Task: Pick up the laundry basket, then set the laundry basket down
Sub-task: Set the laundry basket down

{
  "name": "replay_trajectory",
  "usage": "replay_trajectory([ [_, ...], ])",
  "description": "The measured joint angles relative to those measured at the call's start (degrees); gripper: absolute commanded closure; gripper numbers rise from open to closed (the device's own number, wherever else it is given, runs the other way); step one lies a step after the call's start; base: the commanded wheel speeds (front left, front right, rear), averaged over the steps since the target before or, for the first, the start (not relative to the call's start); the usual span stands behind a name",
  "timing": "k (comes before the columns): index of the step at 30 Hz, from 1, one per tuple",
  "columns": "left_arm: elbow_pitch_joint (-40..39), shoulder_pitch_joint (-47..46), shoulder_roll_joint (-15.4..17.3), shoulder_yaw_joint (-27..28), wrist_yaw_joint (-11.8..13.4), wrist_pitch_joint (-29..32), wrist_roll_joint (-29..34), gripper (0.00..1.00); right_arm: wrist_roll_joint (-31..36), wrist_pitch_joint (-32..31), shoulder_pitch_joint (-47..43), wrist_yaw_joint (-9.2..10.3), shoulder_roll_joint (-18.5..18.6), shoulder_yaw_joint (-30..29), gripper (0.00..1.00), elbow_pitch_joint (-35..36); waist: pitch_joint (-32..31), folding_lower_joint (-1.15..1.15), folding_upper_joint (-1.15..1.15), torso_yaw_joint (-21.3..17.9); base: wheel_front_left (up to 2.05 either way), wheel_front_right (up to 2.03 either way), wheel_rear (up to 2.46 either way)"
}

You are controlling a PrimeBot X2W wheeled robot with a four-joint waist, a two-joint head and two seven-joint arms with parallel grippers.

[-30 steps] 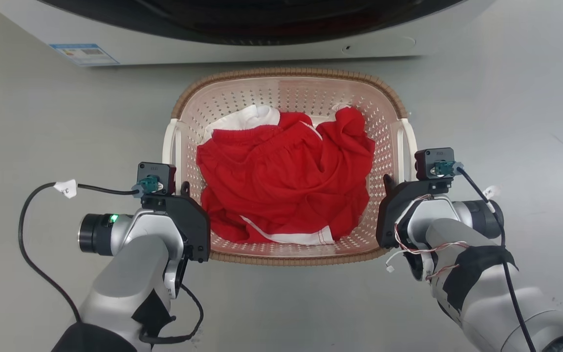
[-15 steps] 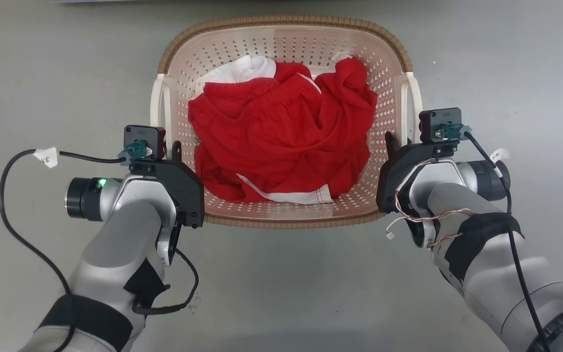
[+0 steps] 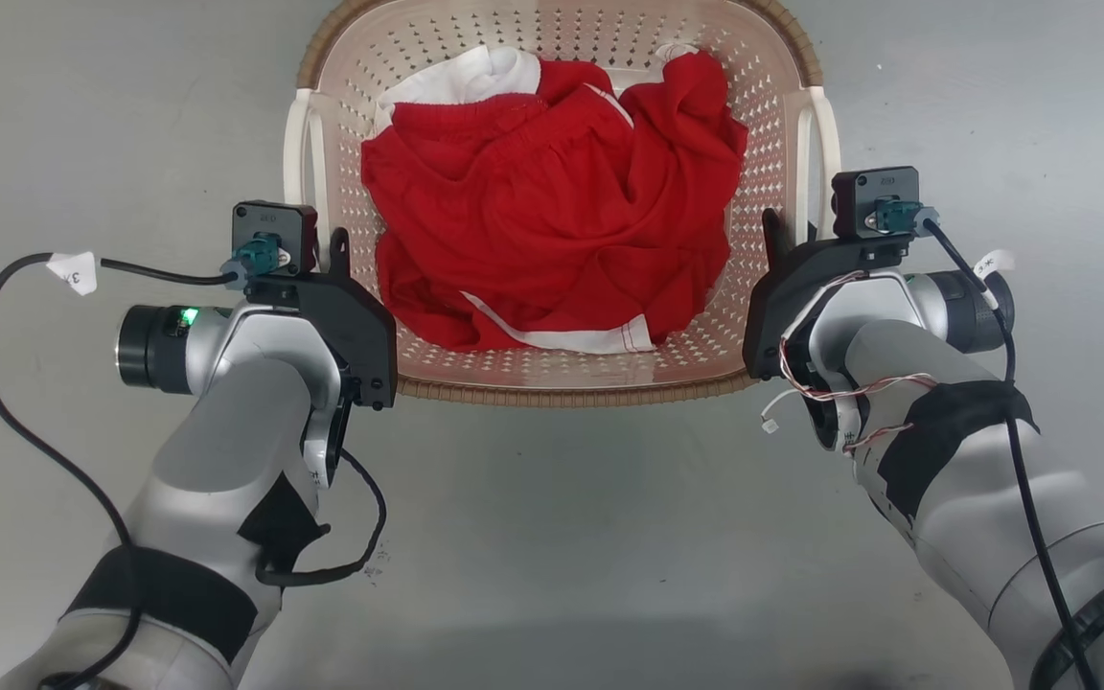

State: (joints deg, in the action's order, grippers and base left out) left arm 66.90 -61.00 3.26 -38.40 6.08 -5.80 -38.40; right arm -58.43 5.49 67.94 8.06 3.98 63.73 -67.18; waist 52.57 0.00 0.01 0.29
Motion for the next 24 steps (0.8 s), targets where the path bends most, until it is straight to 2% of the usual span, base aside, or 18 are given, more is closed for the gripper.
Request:
replay_trajectory([
  [17,1.55,-2.11,-0.33,-0.53,-0.02,-1.89,0.26,1.00,0.51,1.74,1.49,0.00,-0.01,0.77,1.00,-0.66,1.60,-0.01,-0.01,0.07,0.00,0.00,0.00],
  [19,1.77,-2.30,-0.41,-0.55,-0.02,-2.21,0.27,1.00,0.55,2.16,1.94,-0.01,-0.01,0.87,0.61,-0.92,1.88,-0.01,-0.01,0.06,0.00,0.00,0.00],
  [20,1.86,-2.41,-0.40,-0.57,-0.02,-2.24,0.33,0.52,0.71,2.18,1.97,-0.08,-0.01,1.02,0.06,-1.04,1.96,-0.01,-0.01,0.06,0.00,0.00,0.00],
  [21,2.01,-2.53,-0.36,-0.67,-0.02,-2.42,0.57,0.35,1.05,2.30,1.96,-0.09,-0.01,1.19,0.00,-1.21,2.04,-0.01,-0.01,0.05,0.00,0.00,0.00],
  [22,2.14,-2.58,-0.40,-0.78,-0.02,-2.42,0.73,0.31,1.16,2.72,1.96,-0.21,-0.04,1.31,0.00,-1.24,2.10,-0.01,-0.01,0.05,0.00,0.00,0.00],
  [23,2.24,-2.58,-0.58,-0.85,-0.02,-2.43,0.75,0.12,1.18,2.76,1.99,-0.29,-0.11,1.36,0.00,-1.24,2.15,0.00,-0.01,0.05,0.00,0.00,0.00],
  [24,2.30,-2.58,-0.67,-0.88,-0.02,-2.45,0.75,0.12,1.18,2.98,2.01,-0.34,-0.22,1.42,0.00,-1.25,2.18,-0.01,-0.01,0.04,0.00,0.00,0.00],
])
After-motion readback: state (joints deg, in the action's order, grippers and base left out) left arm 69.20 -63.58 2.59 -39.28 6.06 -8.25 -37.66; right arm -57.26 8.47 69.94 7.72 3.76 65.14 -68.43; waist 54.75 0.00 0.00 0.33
